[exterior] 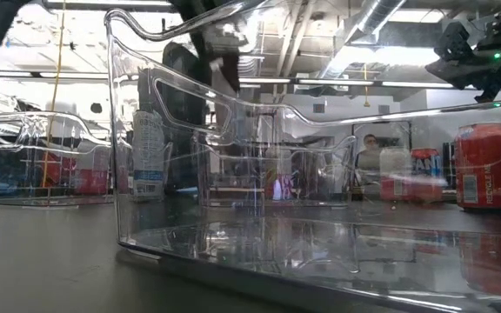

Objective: Sort soda cans
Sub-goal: Put the top black soda can in the top left transparent bin

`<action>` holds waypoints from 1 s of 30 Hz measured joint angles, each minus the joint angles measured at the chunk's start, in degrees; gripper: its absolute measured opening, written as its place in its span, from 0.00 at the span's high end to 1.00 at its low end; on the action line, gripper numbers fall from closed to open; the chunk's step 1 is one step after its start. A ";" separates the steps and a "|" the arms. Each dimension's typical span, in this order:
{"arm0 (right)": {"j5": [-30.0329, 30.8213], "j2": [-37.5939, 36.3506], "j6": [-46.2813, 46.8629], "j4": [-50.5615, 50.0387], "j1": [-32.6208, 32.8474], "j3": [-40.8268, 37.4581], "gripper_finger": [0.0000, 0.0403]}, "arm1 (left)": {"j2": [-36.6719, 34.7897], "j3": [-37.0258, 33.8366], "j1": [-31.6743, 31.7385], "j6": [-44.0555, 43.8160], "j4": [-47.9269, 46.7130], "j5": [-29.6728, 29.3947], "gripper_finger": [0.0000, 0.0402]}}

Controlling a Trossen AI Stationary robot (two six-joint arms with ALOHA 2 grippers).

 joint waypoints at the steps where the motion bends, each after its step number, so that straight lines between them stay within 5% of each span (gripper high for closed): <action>1: 0.01 0.01 0.00 -0.03 0.00 0.00 0.88 | -1.86 0.00 -0.49 0.02 -0.88 -0.06 0.39; 9: 0.00 0.02 -0.03 -0.15 0.00 0.00 0.88 | -16.25 0.11 -8.04 -3.11 -10.49 -3.76 0.39; 19: 0.01 0.01 -0.17 -0.15 0.00 0.00 0.88 | -22.99 0.07 -25.23 -26.69 -33.15 -16.64 0.39; 30: 0.01 0.02 -0.01 0.20 0.60 0.00 0.88 | -26.36 -8.34 -29.25 -36.50 -32.23 -21.02 0.39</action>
